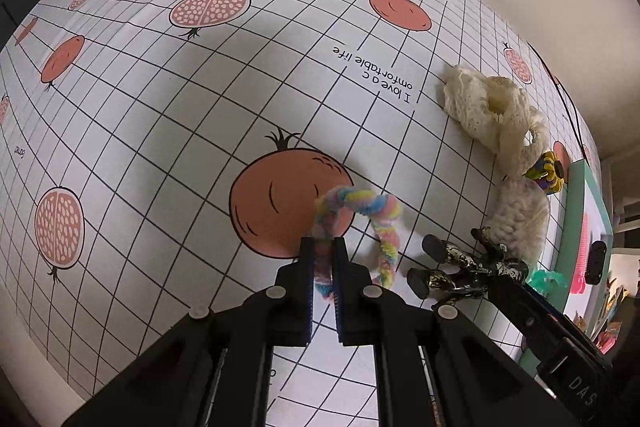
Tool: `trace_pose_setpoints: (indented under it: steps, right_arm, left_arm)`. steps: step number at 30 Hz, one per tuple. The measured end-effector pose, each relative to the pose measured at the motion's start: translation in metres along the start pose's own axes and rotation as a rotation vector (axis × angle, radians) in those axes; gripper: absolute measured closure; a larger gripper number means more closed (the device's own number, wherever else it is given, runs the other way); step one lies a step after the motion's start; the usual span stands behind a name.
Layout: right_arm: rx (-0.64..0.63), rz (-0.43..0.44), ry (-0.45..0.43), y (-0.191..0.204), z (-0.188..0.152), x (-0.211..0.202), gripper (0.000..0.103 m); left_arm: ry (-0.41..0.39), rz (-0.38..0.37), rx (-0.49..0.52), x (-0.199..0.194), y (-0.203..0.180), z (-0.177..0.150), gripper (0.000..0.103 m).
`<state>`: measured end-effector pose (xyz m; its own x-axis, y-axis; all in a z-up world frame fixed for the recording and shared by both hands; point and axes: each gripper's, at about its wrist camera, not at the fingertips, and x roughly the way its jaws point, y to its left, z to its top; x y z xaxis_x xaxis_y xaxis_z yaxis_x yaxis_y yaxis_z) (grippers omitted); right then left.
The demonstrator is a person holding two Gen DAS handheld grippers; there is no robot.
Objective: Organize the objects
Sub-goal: 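Lift the ring and robot figure and carry both over the white tray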
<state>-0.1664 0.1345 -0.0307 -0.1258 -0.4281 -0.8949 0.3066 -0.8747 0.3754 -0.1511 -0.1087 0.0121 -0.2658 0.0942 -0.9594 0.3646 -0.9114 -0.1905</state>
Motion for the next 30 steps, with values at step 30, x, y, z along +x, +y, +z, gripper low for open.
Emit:
trace_pose_setpoints:
  steps: [30]
  right_arm:
    - [0.065, 0.091, -0.101, -0.003, 0.002, -0.023, 0.068]
  left_arm:
    - [-0.016, 0.026, -0.028, 0.001, 0.004, 0.005, 0.095]
